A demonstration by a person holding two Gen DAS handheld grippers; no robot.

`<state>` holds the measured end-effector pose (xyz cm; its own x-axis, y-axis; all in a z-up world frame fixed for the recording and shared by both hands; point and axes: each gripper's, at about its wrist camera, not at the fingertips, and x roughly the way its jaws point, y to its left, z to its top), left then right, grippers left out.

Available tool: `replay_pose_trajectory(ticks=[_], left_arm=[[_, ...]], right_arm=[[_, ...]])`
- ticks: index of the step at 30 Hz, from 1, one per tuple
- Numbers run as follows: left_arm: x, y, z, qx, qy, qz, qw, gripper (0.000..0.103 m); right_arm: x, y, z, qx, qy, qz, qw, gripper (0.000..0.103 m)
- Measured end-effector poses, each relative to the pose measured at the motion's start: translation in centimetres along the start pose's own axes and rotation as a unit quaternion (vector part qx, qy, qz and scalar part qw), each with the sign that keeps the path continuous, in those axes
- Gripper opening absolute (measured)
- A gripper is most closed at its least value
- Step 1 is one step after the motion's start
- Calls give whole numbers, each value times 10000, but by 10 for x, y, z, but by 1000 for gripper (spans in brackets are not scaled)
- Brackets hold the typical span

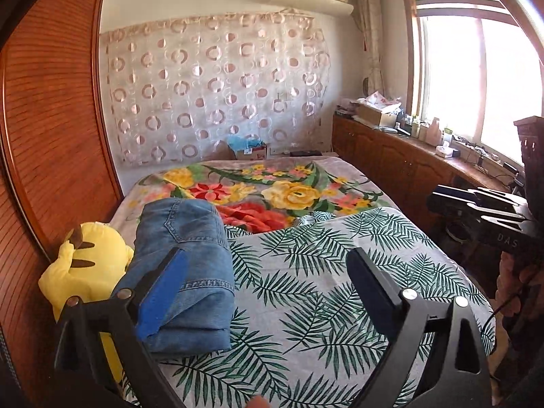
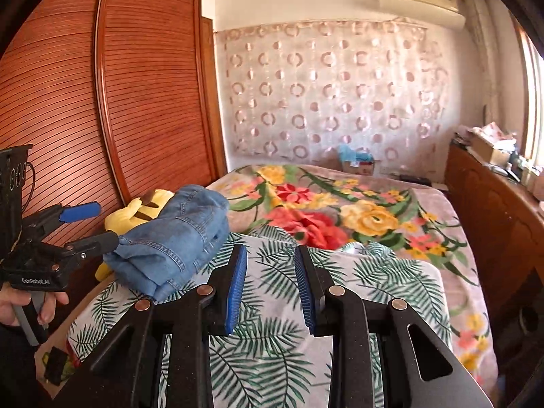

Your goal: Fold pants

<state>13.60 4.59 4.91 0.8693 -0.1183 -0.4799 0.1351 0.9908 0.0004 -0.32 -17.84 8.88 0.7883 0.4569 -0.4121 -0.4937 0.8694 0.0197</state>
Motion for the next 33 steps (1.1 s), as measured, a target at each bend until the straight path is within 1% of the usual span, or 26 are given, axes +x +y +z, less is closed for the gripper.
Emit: replay_pose_trajectory(ticks=[1,2,3,4,8,11,13,16,21,25,33], left_arm=[[-4,-5,0,17,-52,-8,10000,96],[-8,-10,0,34,-86,-25,10000,96],[-10,-12,0,43,-103,-28,9999,96],[-14,-17,0,57,-130,-26,9999,96],[-30,-33,-3,98,-258,-8,9996,96],[-41,-40,-5,67,-307,76,9995,96],[-49,-43,-9,-19,-347,18,9994,96],[-58,-49,-13,-53,-337,10,9994,96],[-74,-58,-19,-40,-433,73,9990,96],[-84,-59,-22,-48,-494,124,9987,96],[-91,-56,-22,-115,-581,261,9979,96]], right_arm=[[-10,1,-3,34,-40,-51,10000,30],[-17,5,-8,47,-81,-93,9999,33],[-24,8,-12,61,-131,-150,9998,41],[-32,11,-15,78,-186,-190,9996,45],[-57,23,-27,156,-376,-394,9984,52],[-77,33,-35,201,-513,-526,9971,61],[-88,41,-39,220,-570,-635,9961,66],[-101,52,-44,276,-666,-761,9945,68],[-119,69,-55,389,-749,-913,9922,68],[-124,79,-61,394,-763,-1042,9908,68],[-124,86,-63,425,-784,-1101,9899,68]])
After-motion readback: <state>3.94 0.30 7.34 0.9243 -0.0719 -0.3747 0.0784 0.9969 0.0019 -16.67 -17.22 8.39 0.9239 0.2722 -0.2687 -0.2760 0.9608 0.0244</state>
